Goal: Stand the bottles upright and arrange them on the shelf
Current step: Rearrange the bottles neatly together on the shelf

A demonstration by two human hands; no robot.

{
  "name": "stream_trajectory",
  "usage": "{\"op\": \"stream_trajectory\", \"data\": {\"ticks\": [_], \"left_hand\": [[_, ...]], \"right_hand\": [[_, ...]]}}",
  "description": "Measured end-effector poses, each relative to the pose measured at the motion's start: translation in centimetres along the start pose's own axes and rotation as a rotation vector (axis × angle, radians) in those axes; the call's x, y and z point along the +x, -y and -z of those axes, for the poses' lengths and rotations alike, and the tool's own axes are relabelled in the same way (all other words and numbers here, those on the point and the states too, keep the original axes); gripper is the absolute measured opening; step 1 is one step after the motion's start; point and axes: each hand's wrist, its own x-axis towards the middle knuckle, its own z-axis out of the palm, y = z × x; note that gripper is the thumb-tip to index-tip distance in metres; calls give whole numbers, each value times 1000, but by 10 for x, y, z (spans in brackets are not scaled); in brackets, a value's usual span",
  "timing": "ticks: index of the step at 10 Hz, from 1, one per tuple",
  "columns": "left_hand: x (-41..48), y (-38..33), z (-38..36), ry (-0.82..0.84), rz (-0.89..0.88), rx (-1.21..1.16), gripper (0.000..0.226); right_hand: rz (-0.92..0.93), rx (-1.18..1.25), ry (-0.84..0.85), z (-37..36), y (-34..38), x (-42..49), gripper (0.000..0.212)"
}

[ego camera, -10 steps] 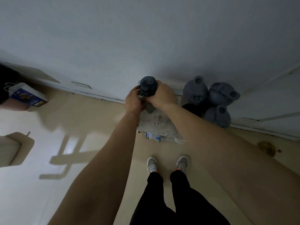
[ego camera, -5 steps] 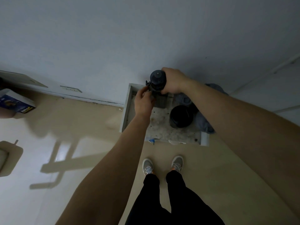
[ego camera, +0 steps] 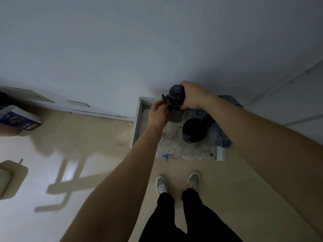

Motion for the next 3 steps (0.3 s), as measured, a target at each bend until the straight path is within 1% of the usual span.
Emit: {"op": "stream_trajectory", "data": {"ticks": [1, 2, 3], "left_hand": [[-4, -6, 2, 26, 8, 10, 32], [-9, -12, 7, 23, 4, 139, 33], [-16, -24, 11, -34, -86, 359, 39]], "right_hand": [[-3, 29, 12, 1, -3, -1, 72], [-14, 56, 15, 9, 2, -15, 91], [-28, 125, 26, 21, 2, -32, 107]]}}
